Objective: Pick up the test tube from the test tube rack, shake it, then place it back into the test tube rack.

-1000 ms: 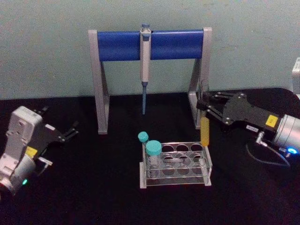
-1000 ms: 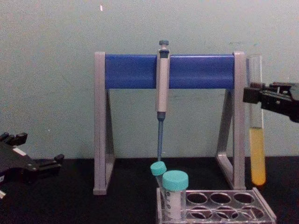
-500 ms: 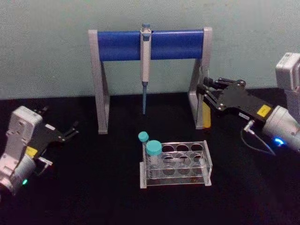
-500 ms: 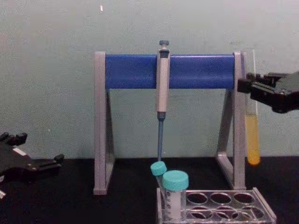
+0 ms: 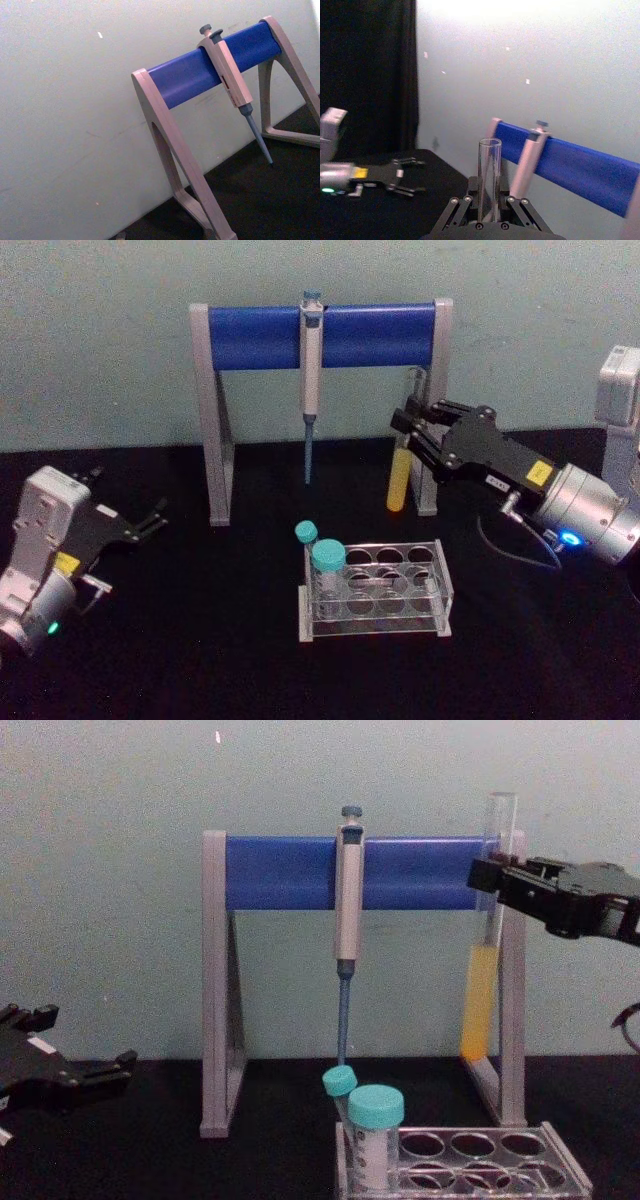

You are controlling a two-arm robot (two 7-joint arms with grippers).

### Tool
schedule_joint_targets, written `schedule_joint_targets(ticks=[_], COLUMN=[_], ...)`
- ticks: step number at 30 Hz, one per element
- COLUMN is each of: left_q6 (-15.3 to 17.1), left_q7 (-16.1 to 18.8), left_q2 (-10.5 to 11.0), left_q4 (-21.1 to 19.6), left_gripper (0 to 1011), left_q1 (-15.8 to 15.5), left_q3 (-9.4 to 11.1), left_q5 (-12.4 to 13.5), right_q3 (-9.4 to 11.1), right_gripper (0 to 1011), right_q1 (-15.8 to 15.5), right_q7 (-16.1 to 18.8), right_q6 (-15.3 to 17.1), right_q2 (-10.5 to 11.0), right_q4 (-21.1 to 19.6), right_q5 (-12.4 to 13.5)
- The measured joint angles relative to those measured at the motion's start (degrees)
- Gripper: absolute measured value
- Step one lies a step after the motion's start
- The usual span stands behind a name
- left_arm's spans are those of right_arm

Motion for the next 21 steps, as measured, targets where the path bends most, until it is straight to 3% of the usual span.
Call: schedule_joint_targets(ticks=[8, 14, 21], left_q6=[0.0, 0.0, 0.0], left_q7=[0.0, 0.0, 0.0], left_q2=[0.0, 0.0, 0.0], left_q4=[0.0, 0.0, 0.0], left_gripper=[1001, 1001, 1001], left_q1=[0.0, 0.0, 0.0], left_q3=[0.0, 0.0, 0.0], left_q5=[0.0, 0.0, 0.0], right_q3=[-1.4, -1.5, -1.4], right_gripper=[229, 229, 229], right_q1=[-0.3, -1.7, -2.2], right_q7=[4.5, 4.6, 4.8], right_q6=[0.9, 0.9, -0.4], right_q2=[2.0, 3.8, 4.1], right_q4=[-0.3, -0.7, 0.3], right_q5=[3.2, 3.9, 4.6])
